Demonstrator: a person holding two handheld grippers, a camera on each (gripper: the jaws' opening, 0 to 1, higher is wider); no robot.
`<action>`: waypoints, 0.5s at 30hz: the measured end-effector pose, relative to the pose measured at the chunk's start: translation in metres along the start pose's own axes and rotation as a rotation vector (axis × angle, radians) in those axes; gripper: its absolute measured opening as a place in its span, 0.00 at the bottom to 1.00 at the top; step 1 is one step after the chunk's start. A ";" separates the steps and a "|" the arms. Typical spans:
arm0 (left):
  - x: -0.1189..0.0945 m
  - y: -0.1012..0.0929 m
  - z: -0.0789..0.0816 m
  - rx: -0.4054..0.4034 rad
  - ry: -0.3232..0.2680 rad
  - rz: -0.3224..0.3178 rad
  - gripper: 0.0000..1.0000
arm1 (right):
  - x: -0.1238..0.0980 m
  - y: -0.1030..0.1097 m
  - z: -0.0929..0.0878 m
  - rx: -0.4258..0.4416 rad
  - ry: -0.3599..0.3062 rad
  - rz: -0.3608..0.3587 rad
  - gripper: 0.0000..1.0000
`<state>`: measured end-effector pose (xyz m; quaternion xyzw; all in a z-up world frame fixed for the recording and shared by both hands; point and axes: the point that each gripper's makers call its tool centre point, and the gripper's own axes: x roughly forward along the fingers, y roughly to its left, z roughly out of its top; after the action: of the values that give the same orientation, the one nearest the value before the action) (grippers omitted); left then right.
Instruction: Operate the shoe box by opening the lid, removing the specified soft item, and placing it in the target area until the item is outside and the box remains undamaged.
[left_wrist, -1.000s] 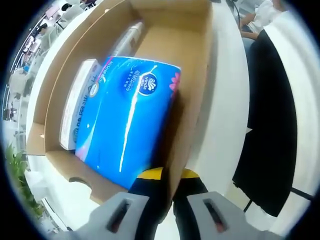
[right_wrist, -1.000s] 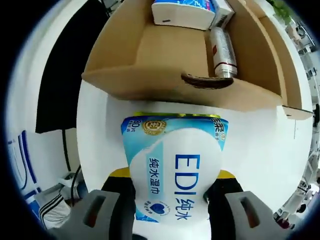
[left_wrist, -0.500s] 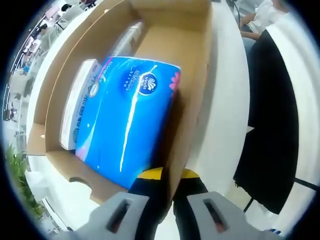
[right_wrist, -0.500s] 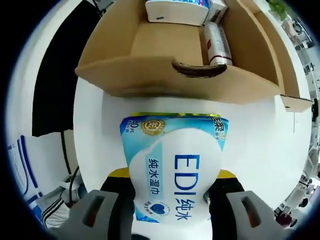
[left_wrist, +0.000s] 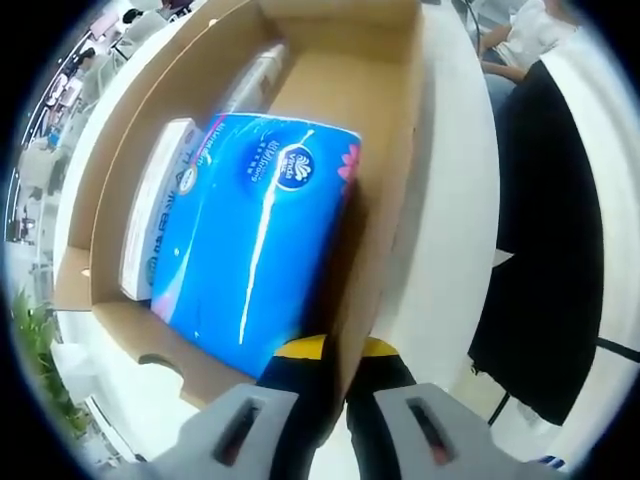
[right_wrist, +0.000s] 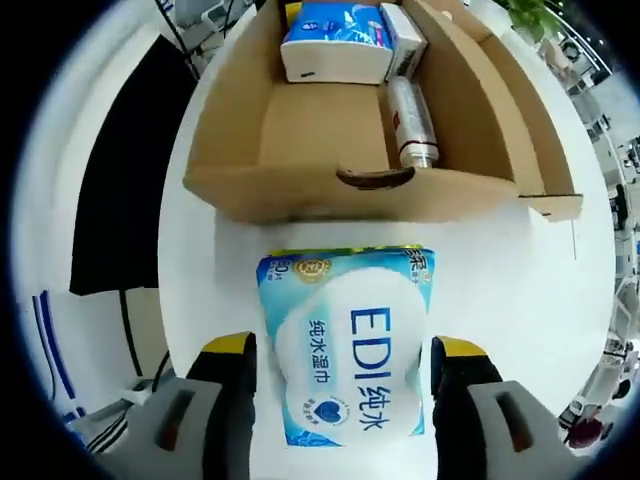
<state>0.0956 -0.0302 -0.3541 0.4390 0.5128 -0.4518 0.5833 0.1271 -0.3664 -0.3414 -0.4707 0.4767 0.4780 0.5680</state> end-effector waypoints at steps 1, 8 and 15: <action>0.000 0.000 0.000 0.001 -0.001 0.000 0.05 | -0.002 0.001 -0.002 -0.004 0.000 -0.010 0.70; 0.000 0.000 0.000 0.000 -0.008 0.000 0.05 | -0.016 0.006 0.007 0.117 -0.109 -0.076 0.70; 0.000 0.000 0.001 0.018 -0.013 0.011 0.04 | -0.036 0.010 0.020 0.280 -0.221 -0.168 0.70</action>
<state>0.0955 -0.0308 -0.3538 0.4440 0.5023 -0.4561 0.5852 0.1158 -0.3495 -0.3048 -0.3698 0.4322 0.4066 0.7149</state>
